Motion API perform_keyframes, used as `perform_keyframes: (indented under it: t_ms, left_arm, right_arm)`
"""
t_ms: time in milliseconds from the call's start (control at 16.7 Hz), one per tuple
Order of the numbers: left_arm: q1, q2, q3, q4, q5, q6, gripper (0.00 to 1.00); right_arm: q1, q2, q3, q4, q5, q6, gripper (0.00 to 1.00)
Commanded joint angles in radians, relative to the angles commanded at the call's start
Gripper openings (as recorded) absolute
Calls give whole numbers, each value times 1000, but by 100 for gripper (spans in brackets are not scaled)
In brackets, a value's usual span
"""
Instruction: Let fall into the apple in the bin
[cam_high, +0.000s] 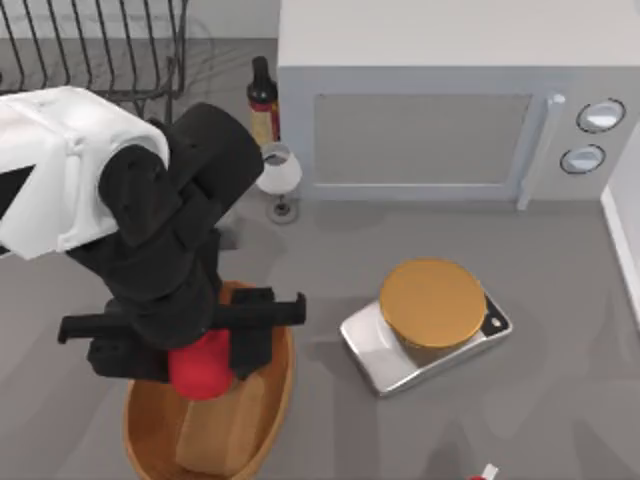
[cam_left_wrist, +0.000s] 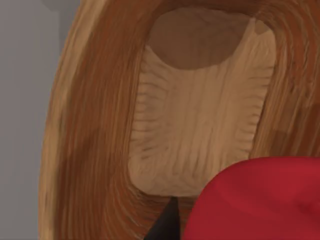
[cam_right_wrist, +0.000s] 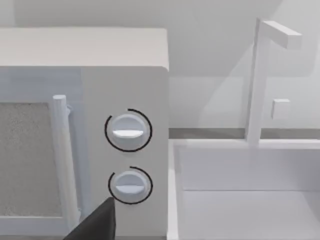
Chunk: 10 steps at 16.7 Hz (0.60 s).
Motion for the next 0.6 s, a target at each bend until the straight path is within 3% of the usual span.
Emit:
perform_keyframes:
  t_ms: [600]
  left_arm:
    - [0,0,0,0,0,0,83]
  right_arm:
    - [0,0,0,0,0,0,100]
